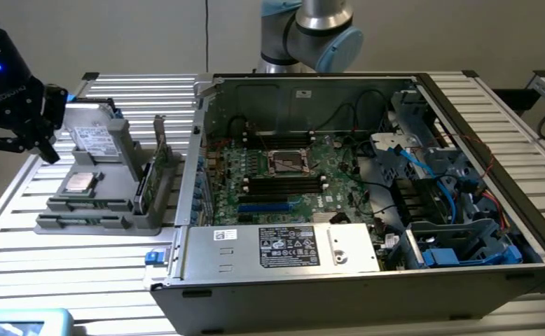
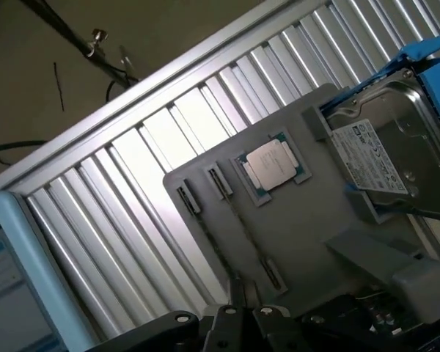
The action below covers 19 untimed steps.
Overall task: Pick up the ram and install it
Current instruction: 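Pick up the ram and move it above insertion slot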
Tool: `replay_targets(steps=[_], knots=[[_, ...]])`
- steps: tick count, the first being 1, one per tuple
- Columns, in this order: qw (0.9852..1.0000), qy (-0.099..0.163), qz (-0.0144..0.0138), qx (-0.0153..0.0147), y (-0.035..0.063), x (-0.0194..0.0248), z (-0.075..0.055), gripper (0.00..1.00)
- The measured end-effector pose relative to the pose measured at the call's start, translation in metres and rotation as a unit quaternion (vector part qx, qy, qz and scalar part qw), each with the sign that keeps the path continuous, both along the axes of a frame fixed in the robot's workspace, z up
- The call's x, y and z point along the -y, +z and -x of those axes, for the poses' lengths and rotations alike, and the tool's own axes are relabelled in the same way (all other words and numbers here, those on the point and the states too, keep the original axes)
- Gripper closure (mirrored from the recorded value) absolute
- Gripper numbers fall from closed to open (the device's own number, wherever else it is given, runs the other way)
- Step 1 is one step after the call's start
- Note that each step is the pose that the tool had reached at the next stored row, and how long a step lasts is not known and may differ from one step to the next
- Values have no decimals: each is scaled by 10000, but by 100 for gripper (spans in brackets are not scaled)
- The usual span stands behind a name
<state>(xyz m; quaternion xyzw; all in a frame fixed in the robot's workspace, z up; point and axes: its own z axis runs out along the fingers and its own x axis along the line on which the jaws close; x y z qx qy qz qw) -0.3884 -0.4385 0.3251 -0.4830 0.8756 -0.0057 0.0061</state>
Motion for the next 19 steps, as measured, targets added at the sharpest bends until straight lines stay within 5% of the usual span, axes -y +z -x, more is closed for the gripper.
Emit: replay_targets(steps=[5, 10, 14, 19], knots=[[9990, 451, 0, 0, -4, 0, 1, 89], [9959, 900, 0, 0, -9, 0, 0, 89], [9920, 1264, 0, 0, -14, 0, 0, 89], [9852, 1716, 0, 0, -18, 0, 0, 89]])
